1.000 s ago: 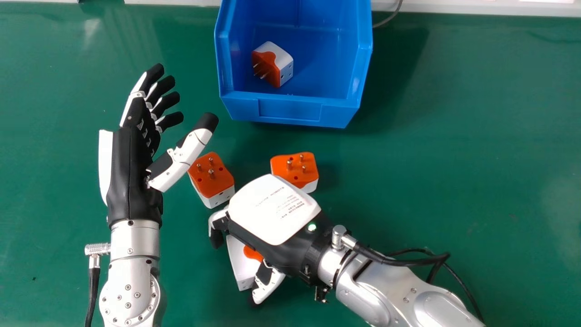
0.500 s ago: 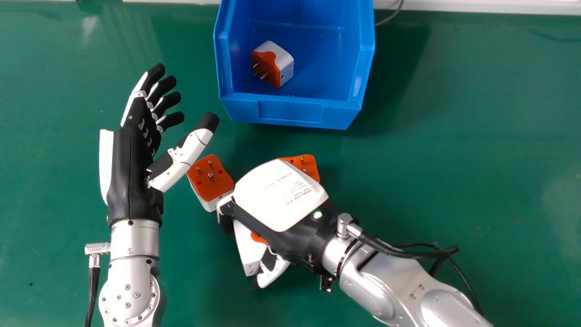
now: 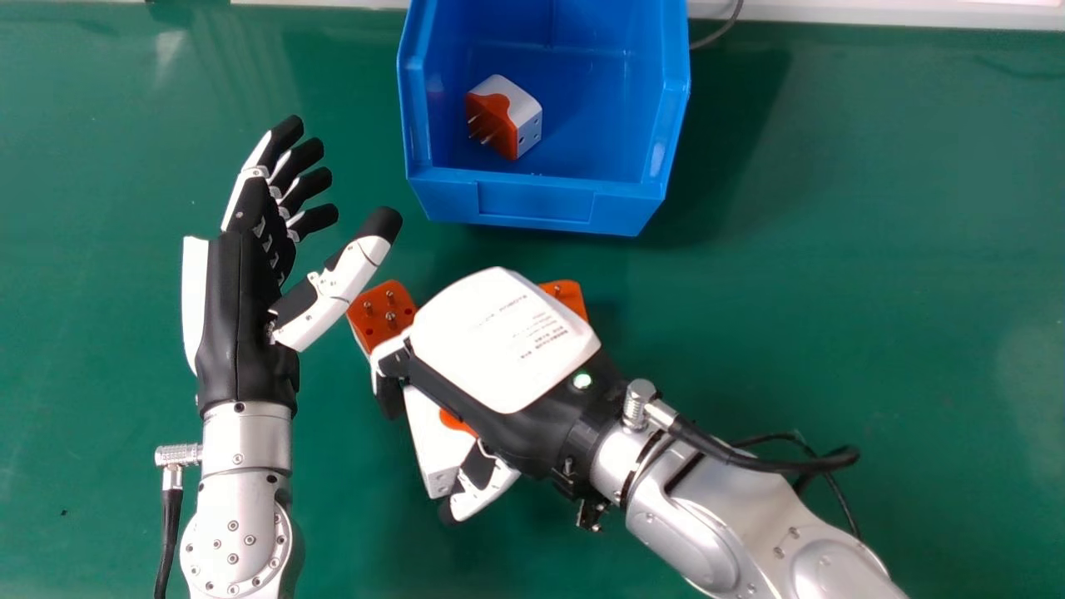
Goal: Pick all objects and put in blue box
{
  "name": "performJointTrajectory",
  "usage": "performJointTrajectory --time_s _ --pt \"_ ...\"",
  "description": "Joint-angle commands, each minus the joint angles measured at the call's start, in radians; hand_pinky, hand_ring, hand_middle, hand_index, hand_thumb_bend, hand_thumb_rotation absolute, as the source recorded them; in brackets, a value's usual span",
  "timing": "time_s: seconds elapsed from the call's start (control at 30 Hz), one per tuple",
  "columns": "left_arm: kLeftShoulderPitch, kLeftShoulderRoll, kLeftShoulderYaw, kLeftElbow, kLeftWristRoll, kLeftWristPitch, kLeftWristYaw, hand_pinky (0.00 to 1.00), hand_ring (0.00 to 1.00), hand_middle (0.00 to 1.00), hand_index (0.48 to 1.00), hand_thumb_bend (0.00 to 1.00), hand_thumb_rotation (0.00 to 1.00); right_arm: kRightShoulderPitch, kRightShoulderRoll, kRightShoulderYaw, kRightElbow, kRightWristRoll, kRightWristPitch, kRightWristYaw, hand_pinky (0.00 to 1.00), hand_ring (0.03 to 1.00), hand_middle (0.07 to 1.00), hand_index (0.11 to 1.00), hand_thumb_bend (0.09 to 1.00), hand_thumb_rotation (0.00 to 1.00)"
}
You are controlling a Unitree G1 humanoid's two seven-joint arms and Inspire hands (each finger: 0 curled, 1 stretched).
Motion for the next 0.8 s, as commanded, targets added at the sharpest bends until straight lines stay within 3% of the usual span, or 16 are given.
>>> performJointTrajectory --time_s 0.0,0.17,0.63,0.7,0.77 --pt "-0.015 0.008 -0.001 -0.002 0.01 -0.018 0.006 0.77 0.83 0.86 0.874 0.75 0.35 0.002 0.009 -0.028 -0.066 0.032 -0.017 0.0 0.24 0.383 0.479 0.532 0.519 0.01" --pt "-0.016 0.01 -0.002 0.0 0.008 -0.019 0.005 0.77 0.83 0.86 0.873 0.76 0.35 0.005 0.006 -0.052 -0.131 0.065 -0.018 0.051 0.23 0.377 0.478 0.531 0.517 0.01" --pt "-0.015 0.005 -0.003 -0.005 -0.001 -0.015 0.001 0.77 0.83 0.86 0.872 0.76 0.36 0.004 0.007 -0.178 -0.258 0.075 -0.036 0.004 0.24 0.386 0.495 0.511 0.516 0.0" --pt "-0.017 0.005 -0.002 -0.003 0.004 -0.018 0.007 0.77 0.83 0.86 0.873 0.76 0.36 0.005 0.009 -0.193 -0.27 0.082 -0.034 0.009 0.24 0.386 0.499 0.51 0.515 0.0" --pt "-0.019 0.005 -0.001 0.001 0.019 -0.02 0.026 0.77 0.83 0.86 0.873 0.76 0.36 0.007 0.01 -0.202 -0.28 0.085 -0.031 0.016 0.24 0.386 0.499 0.51 0.515 0.0"
